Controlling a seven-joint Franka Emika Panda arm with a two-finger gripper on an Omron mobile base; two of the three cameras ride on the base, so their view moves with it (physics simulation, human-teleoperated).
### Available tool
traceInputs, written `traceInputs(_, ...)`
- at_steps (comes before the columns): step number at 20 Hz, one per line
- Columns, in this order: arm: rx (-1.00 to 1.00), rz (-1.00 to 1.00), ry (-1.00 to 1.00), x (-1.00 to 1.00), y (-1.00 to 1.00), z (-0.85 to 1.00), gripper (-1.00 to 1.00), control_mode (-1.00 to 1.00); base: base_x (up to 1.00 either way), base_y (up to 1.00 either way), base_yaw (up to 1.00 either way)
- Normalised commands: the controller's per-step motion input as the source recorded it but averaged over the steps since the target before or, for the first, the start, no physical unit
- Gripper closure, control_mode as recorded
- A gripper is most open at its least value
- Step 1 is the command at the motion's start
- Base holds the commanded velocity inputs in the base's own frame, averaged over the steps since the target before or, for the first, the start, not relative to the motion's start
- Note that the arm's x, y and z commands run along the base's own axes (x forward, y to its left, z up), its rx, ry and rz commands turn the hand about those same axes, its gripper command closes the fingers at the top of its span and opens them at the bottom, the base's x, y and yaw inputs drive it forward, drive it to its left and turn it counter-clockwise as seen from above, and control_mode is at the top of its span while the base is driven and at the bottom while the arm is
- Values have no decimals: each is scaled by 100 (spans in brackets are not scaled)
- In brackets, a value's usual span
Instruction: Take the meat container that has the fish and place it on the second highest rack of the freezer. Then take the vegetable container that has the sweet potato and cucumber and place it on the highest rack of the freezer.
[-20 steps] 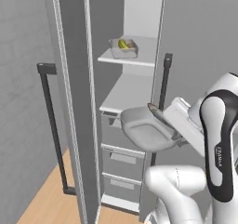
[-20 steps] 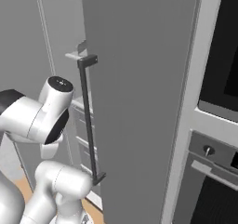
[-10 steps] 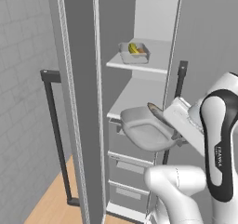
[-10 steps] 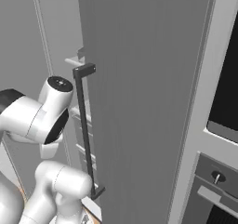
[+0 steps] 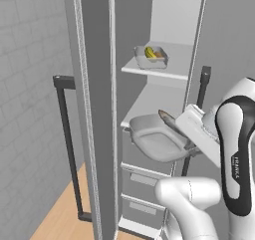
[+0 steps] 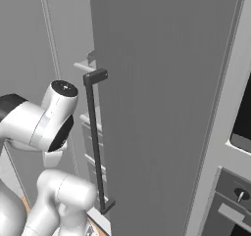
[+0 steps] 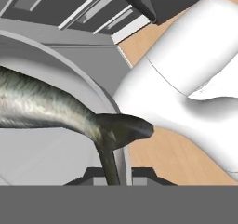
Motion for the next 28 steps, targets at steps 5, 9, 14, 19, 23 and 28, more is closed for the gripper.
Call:
traceInputs(5,0,0,0,0,0,0,100,100,21,19,1)
traceInputs(9,0,0,0,0,0,0,100,100,51,0,-4)
traceInputs(14,0,-17,2,80,26,-40,100,-100,16,0,-2)
traceInputs(19,0,-36,1,100,7,-29,100,-100,0,0,0)
traceInputs(23,0,-26,0,100,0,-6,100,-100,0,0,0)
traceInputs(28,0,-26,2,100,-3,-10,100,-100,0,0,0)
